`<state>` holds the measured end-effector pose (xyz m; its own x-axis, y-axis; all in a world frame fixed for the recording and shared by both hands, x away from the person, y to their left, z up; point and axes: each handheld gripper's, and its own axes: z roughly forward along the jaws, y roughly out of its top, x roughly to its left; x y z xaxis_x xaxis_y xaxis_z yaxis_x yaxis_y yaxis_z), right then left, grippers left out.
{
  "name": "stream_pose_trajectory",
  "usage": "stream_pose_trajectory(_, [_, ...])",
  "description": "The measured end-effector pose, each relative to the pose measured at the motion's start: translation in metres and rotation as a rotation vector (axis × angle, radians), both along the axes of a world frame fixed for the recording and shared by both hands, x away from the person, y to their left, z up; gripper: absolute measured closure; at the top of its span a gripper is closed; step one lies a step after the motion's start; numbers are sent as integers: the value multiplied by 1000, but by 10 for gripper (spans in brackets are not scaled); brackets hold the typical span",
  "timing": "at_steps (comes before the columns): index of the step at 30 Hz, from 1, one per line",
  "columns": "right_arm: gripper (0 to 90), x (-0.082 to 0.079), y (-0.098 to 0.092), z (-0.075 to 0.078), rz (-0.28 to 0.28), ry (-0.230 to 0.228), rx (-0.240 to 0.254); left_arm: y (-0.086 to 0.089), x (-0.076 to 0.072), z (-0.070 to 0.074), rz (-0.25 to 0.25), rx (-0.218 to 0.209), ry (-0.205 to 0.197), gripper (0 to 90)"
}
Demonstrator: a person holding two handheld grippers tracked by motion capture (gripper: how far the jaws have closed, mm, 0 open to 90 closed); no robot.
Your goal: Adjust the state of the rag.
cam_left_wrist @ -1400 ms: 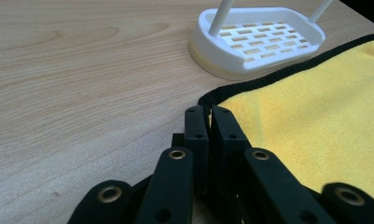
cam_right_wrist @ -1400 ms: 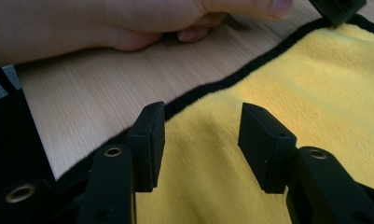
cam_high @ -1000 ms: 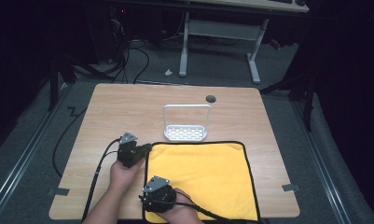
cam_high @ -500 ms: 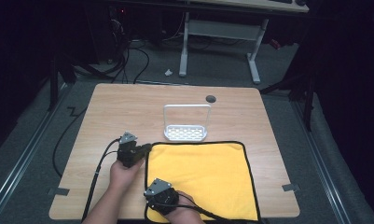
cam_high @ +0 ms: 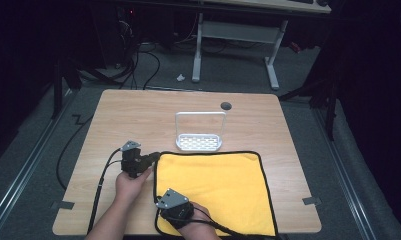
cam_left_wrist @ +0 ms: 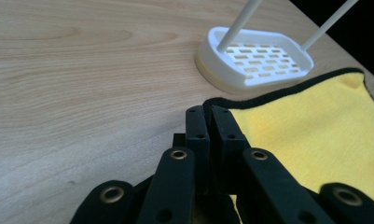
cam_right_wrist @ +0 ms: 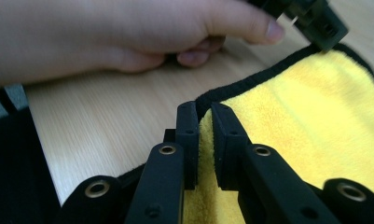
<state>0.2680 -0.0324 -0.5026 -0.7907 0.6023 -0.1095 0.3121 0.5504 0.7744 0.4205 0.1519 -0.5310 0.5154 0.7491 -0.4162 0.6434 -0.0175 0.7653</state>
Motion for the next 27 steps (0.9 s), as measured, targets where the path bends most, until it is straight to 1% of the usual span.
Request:
stream_pose_trajectory(2, [828,1,4,6,4,-12,12,5,-1,3,15,-3,-3,863])
stream_pose_trajectory(5, [827,2,13,13,18,-25,29,18,-4,11,32,-35,-19,865])
stream_pose_trajectory(6, [827,2,18,14,25,-25,34,23,-6,15,38,-38,-25,865])
stream_pose_trajectory(9, [827,1,33,20,44,-27,57,39,-10,25,58,-19,-37,865])
stream_pose_trajectory(12, [826,0,51,25,68,-33,83,60,-16,33,87,-11,-47,866])
stream_pose_trajectory(16, [826,-3,75,32,105,-38,106,89,-23,44,137,-26,-56,866])
stream_pose_trajectory(19, [826,-6,89,37,125,-55,114,103,-27,51,161,-28,-68,866])
stream_pose_trajectory(21, [826,-7,92,40,127,-65,117,104,-28,54,166,-29,-72,867])
stream_pose_trajectory(23, [826,-7,89,42,118,-71,116,100,-27,55,166,-26,-76,867])
stream_pose_trajectory(25, [826,-7,81,43,107,-75,112,89,-25,57,161,-21,-78,867])
stream_pose_trajectory(27, [825,-7,69,45,90,-80,109,76,-23,57,155,-20,-80,867])
